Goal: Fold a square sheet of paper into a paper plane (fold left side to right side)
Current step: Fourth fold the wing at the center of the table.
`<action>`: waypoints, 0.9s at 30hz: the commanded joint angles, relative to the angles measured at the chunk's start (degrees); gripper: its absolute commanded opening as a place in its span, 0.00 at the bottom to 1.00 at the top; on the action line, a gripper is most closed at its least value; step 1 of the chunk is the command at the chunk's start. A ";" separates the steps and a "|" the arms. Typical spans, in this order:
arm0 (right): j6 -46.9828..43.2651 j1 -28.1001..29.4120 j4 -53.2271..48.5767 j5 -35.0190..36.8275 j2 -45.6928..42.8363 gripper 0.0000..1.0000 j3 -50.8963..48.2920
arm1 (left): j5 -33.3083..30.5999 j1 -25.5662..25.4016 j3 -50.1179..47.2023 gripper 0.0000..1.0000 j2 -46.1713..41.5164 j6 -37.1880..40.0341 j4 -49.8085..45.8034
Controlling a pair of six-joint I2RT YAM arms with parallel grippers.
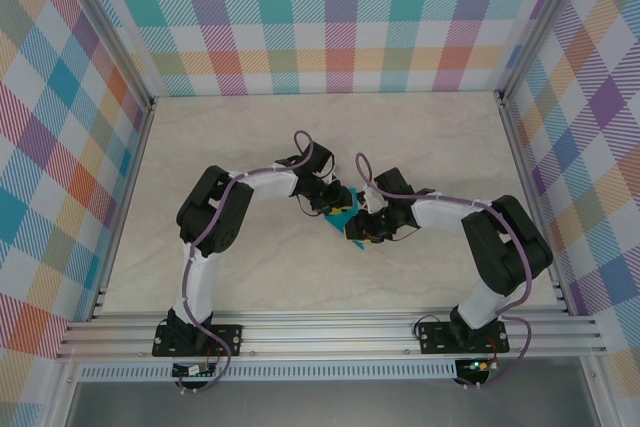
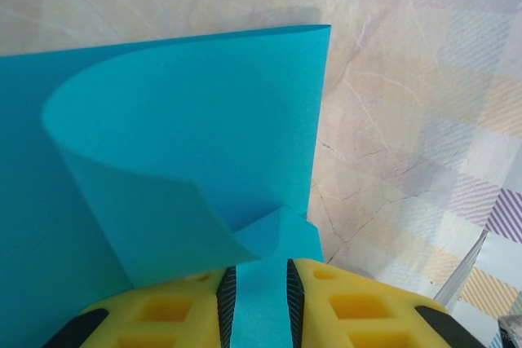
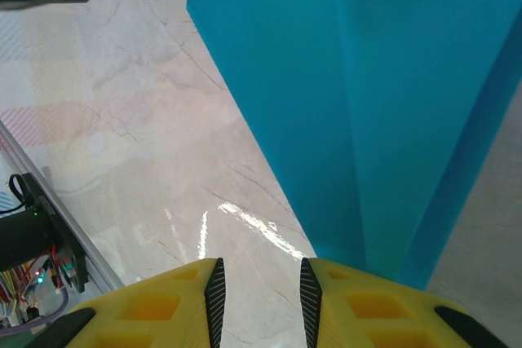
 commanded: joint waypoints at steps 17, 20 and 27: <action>-0.67 -0.01 -1.12 2.07 3.90 0.32 0.27 | -2.53 -0.21 -2.05 0.27 1.03 -0.15 -2.28; -1.02 -0.03 -1.95 2.35 4.31 0.32 0.01 | -2.57 -0.22 -2.05 0.27 1.18 -0.17 -2.22; -1.39 -0.03 -4.62 3.14 3.66 0.31 -3.19 | -2.78 0.23 -2.14 0.27 1.54 -0.17 -2.28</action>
